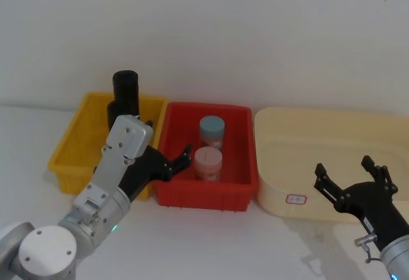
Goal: Pick up the garbage bag with the one hand and transfer it to the other hand.
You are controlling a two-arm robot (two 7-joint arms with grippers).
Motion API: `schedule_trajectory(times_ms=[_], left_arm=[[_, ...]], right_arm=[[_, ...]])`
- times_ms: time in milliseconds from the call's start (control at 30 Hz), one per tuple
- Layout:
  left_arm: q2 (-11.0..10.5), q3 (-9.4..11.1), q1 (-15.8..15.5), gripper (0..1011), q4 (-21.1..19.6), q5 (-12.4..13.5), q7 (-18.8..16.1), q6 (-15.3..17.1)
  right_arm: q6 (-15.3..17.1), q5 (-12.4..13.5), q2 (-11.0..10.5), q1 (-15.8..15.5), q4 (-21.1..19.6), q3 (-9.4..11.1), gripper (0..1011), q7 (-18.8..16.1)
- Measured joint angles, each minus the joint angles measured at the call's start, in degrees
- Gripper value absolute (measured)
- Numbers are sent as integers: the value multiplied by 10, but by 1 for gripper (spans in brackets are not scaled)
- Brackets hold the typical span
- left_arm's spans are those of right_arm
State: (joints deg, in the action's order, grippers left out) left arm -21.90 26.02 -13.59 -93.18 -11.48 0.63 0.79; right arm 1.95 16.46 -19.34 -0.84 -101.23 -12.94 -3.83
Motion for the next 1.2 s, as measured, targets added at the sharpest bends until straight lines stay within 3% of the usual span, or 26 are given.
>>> schedule_trajectory(times_ms=[1200], left_arm=[[0, 0, 0, 1001, 0, 0, 0, 0]], right_arm=[[0, 0, 0, 5, 3, 0, 1000, -5]])
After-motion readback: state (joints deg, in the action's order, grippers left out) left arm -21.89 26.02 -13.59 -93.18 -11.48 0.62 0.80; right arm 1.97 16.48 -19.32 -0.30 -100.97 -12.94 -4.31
